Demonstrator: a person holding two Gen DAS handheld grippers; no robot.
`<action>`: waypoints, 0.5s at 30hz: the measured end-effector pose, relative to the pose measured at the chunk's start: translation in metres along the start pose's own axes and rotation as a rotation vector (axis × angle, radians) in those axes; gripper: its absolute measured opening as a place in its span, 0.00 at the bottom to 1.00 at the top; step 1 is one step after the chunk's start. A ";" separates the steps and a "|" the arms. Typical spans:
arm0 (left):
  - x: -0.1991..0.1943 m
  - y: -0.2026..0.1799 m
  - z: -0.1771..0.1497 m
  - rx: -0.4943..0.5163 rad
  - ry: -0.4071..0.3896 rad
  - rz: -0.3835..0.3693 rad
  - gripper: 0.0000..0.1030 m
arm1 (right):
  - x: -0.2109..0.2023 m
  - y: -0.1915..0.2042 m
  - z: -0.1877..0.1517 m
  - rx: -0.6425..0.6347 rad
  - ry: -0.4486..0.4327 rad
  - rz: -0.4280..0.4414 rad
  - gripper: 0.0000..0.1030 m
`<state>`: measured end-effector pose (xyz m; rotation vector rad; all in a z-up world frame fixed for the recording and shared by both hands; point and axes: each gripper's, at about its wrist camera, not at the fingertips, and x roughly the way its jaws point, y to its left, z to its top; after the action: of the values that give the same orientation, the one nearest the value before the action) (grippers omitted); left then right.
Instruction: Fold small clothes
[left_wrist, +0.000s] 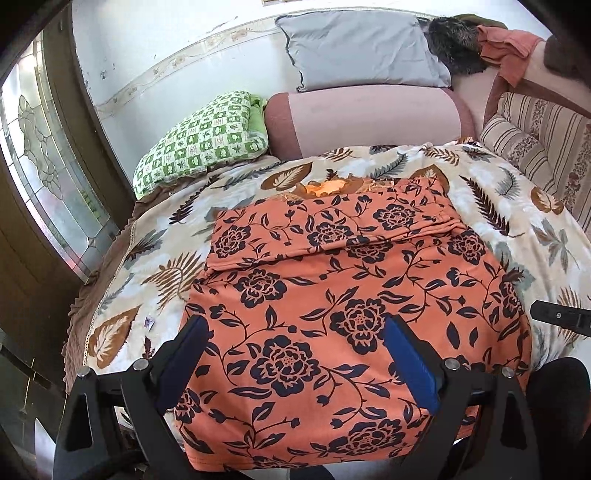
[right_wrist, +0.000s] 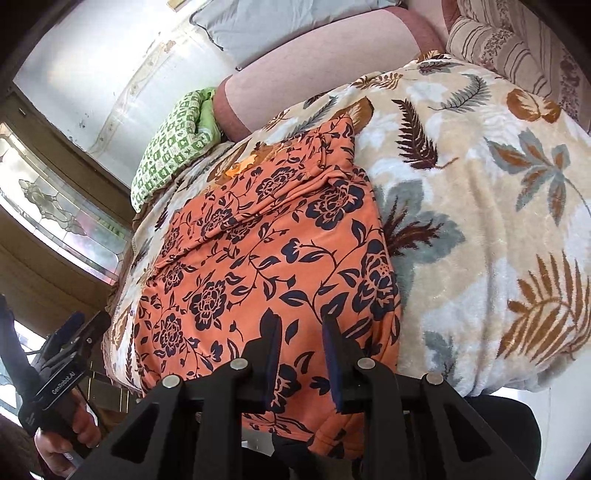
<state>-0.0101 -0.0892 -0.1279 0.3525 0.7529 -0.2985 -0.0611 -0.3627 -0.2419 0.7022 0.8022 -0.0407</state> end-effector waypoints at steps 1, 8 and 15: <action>0.001 0.000 -0.001 -0.001 0.002 0.002 0.93 | 0.001 0.000 -0.001 0.002 0.001 0.005 0.25; 0.013 0.015 -0.009 -0.021 0.033 0.038 0.93 | 0.005 0.004 -0.005 -0.007 0.003 0.026 0.74; 0.052 0.060 -0.040 -0.075 0.169 0.100 0.93 | 0.012 0.002 -0.009 -0.005 0.044 -0.012 0.74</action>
<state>0.0247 -0.0260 -0.1796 0.3463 0.9070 -0.1466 -0.0577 -0.3527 -0.2534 0.6957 0.8486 -0.0347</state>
